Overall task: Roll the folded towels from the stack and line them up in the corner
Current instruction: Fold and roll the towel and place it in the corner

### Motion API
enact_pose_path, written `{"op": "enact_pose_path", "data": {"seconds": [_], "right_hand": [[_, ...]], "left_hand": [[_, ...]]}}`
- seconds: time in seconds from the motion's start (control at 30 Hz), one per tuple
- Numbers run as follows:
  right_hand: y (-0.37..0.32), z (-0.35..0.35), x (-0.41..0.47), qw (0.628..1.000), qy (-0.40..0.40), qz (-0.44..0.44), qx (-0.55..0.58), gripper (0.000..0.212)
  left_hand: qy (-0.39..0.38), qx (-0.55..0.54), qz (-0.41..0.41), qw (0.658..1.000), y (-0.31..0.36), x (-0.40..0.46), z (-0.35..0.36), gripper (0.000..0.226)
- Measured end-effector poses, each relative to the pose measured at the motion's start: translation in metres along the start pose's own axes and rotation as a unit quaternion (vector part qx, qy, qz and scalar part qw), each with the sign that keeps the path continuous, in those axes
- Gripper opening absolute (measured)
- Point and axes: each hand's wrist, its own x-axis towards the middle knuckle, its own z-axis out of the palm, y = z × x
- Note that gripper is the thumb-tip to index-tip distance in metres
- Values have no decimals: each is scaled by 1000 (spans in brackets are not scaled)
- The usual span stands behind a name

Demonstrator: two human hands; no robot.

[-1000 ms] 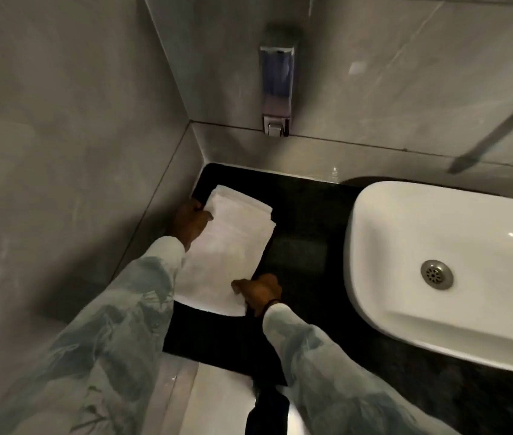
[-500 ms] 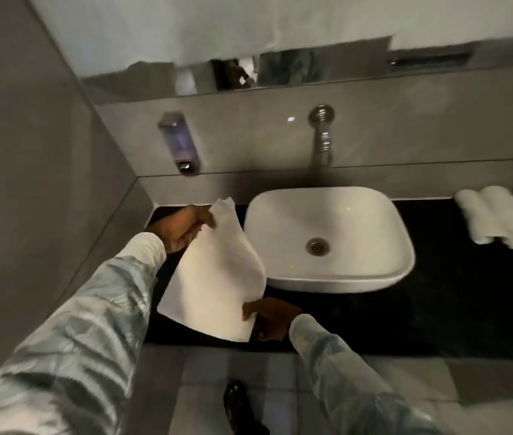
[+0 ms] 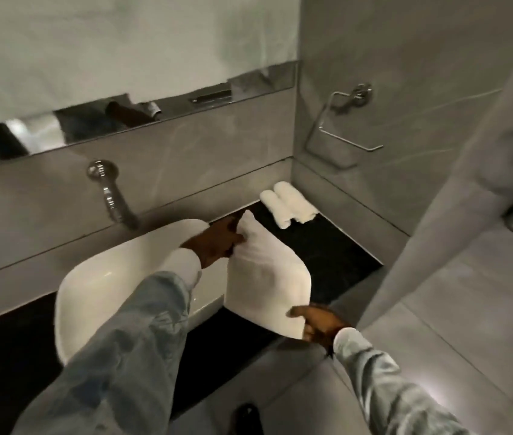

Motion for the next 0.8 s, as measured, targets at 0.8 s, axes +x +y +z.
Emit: {"op": "enact_pose_path", "data": {"seconds": [0.8], "right_hand": [[-46, -137, 157, 934, 57, 205, -288, 74]], "left_hand": [[20, 201, -98, 974, -137, 293, 64, 55]]}}
